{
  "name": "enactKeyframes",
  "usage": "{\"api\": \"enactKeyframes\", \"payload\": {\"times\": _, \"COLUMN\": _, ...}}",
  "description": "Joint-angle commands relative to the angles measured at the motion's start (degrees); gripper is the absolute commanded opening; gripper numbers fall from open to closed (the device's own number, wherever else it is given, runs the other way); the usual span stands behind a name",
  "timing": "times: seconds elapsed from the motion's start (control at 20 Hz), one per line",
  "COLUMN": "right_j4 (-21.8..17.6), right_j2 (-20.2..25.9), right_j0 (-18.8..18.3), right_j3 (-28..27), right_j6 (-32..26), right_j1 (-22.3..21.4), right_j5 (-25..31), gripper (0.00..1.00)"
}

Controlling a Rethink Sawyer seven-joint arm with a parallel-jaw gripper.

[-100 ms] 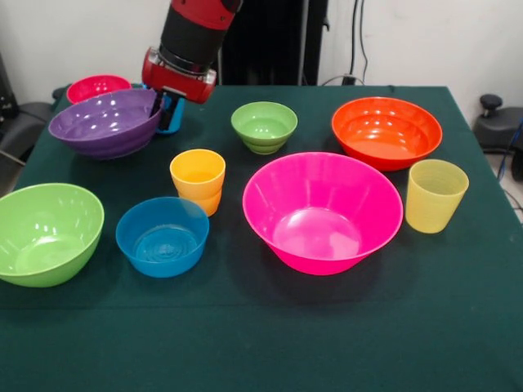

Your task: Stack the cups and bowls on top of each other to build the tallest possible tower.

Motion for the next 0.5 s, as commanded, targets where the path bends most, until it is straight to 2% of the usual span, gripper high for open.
{"api": "enactKeyframes", "payload": {"times": 0.05, "right_j4": 2.2, "right_j2": 9.6, "right_j0": -1.3, "right_j3": 0.6, "right_j6": 5.4, "right_j1": -2.0, "right_j5": 8.0, "gripper": 0.0}}
{"api": "enactKeyframes", "payload": {"times": 0.25, "right_j4": 3.0, "right_j2": 9.7, "right_j0": -0.1, "right_j3": -1.1, "right_j6": 5.2, "right_j1": -3.0, "right_j5": 11.1, "gripper": 0.0}}
{"api": "enactKeyframes", "payload": {"times": 0.5, "right_j4": 3.2, "right_j2": 12.3, "right_j0": -1.8, "right_j3": -3.6, "right_j6": 3.6, "right_j1": -3.1, "right_j5": 12.8, "gripper": 0.0}}
